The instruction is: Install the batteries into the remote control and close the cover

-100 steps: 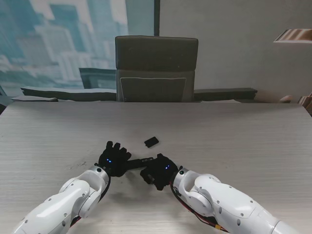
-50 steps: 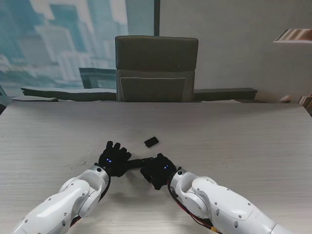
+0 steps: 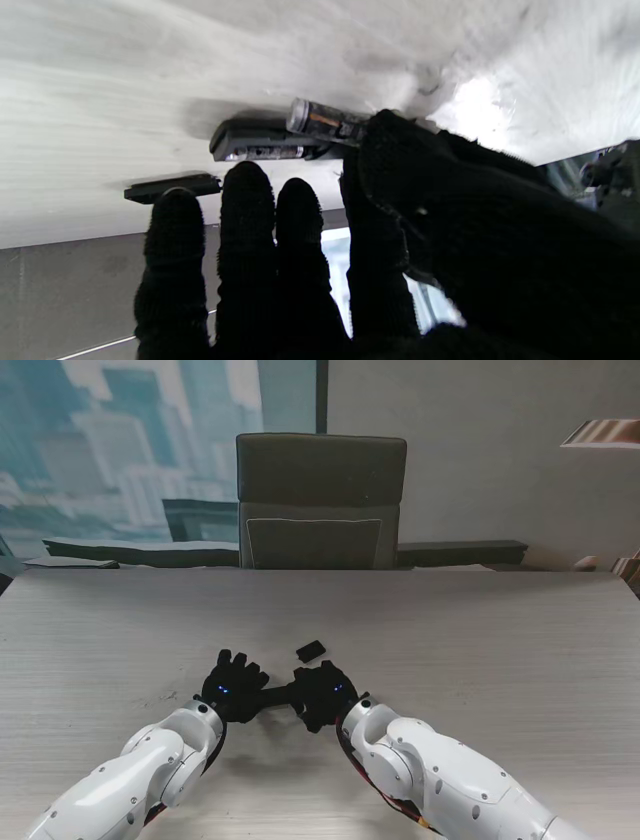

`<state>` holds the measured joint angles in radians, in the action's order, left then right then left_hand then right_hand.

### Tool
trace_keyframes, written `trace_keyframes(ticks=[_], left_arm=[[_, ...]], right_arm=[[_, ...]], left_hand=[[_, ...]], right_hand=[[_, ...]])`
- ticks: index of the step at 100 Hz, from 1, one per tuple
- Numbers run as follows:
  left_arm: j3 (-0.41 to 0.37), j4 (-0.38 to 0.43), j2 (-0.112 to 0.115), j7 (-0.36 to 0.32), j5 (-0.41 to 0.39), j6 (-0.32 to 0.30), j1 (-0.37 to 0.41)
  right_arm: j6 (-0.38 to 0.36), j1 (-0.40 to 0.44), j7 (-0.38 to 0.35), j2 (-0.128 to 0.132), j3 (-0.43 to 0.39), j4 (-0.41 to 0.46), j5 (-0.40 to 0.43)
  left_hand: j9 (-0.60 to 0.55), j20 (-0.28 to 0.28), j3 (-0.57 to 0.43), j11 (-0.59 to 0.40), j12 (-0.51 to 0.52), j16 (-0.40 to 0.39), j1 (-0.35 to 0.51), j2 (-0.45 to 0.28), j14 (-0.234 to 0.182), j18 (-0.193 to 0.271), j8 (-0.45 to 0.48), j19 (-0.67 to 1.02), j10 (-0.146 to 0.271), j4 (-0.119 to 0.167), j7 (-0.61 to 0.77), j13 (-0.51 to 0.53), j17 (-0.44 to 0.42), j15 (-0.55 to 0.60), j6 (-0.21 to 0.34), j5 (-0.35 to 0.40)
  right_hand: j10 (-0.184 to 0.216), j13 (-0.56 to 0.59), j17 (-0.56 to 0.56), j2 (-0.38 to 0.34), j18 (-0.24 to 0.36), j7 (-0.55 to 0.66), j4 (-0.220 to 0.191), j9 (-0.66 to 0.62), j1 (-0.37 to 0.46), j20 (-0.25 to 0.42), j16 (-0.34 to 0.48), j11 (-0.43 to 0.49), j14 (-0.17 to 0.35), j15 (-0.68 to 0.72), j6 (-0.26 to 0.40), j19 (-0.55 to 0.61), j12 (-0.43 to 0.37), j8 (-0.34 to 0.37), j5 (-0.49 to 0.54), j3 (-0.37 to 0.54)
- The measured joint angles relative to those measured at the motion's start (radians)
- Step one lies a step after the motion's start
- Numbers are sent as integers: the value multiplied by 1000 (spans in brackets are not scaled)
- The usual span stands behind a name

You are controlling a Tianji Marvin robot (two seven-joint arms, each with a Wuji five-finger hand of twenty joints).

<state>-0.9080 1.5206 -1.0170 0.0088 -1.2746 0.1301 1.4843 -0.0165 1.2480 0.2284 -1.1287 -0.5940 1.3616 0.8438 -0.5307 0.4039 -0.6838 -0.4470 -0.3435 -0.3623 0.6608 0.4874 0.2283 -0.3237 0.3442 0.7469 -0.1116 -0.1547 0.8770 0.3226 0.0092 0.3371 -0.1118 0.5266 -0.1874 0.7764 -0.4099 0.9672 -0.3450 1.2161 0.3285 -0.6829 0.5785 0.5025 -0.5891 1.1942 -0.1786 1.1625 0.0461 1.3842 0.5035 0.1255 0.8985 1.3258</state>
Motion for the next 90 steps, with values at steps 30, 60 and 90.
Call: trace_keyframes(ticks=[30,60,90], left_arm=[[1,0,0,0,-1,-1,-1],[2,0,0,-1,0,0,-1],[3,1,1,-3,0,0,-2]], right_arm=[[60,-57,45,-59,32,-87,-105],[77,-92,74,-96,45,-148,-172],[73,-116,95,-119,54,-190,-205]], left_hand=[[0,0,0,0,0,0,0,0,0,0,0,0,0,0,0,0,0,0,0,0],[0,0,0,0,0,0,0,0,0,0,0,0,0,0,0,0,0,0,0,0],[0,0,0,0,0,0,0,0,0,0,0,0,0,0,0,0,0,0,0,0]], right_hand=[[-5,0,0,-1,-10,0,0,0,0,0,0,0,0,0,-21,0,-2,11,1,-1],[-10,0,0,-4,-11,0,0,0,0,1,0,0,0,0,-23,0,-11,13,1,-1],[-10,0,0,-7,-11,0,0,0,0,1,0,0,0,1,-24,0,-13,21,1,-2]])
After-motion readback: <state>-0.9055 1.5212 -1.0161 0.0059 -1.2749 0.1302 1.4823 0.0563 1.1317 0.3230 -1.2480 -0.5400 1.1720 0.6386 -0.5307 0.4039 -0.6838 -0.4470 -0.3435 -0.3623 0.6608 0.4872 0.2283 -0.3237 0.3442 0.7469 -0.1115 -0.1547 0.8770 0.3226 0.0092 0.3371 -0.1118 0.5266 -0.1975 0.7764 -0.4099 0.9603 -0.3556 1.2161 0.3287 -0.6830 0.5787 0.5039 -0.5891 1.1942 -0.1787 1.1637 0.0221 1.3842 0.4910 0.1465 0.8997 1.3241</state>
